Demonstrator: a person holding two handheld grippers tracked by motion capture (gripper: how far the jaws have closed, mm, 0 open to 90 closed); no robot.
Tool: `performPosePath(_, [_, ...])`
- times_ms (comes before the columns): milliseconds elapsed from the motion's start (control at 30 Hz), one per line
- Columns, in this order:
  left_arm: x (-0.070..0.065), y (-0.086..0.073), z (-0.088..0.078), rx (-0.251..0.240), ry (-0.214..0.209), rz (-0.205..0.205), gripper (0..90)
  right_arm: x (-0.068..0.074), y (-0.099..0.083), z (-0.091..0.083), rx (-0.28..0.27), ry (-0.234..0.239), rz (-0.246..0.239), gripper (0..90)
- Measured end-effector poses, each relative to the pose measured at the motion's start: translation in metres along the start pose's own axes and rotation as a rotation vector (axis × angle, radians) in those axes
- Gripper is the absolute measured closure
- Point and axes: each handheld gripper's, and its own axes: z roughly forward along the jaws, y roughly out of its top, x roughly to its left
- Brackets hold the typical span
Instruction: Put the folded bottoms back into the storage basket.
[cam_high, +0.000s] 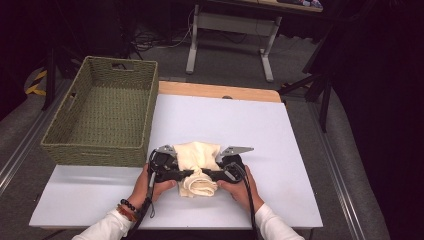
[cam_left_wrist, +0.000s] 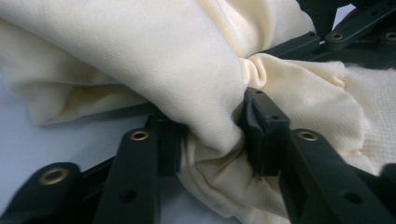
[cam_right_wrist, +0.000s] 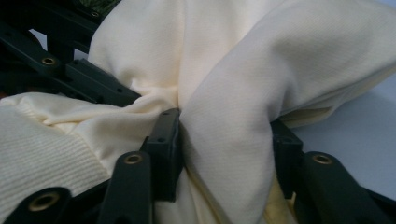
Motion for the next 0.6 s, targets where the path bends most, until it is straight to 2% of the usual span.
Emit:
performPosePath(33, [-0.002,0.000,0.000,-0.010,0.010,0.015,66.9,0.000,0.000,0.000,-0.004,0.002,-0.001,60.4])
performPosePath(133, [-0.003,0.000,-0.001,-0.016,0.017,0.024,69.0,0.000,-0.001,-0.001,-0.014,0.004,-0.004,63.1])
performPosePath(267, [-0.009,-0.001,-0.006,-0.057,0.045,0.083,70.4,0.003,-0.001,-0.008,-0.049,-0.007,-0.030,66.2])
performPosePath(400, [-0.019,0.004,-0.017,-0.109,0.082,0.156,70.8,0.009,0.002,-0.018,-0.113,-0.028,-0.076,66.9])
performPosePath(433, [-0.019,0.004,-0.017,-0.109,0.082,0.156,70.9,0.009,0.002,-0.018,-0.113,-0.028,-0.076,66.9])
performPosePath(500, [-0.023,0.006,-0.025,-0.140,0.103,0.196,70.9,0.017,0.006,-0.025,-0.162,-0.053,-0.120,67.2])
performPosePath(600, [-0.026,0.008,-0.030,-0.160,0.108,0.212,70.9,0.022,0.009,-0.030,-0.192,-0.061,-0.138,67.2])
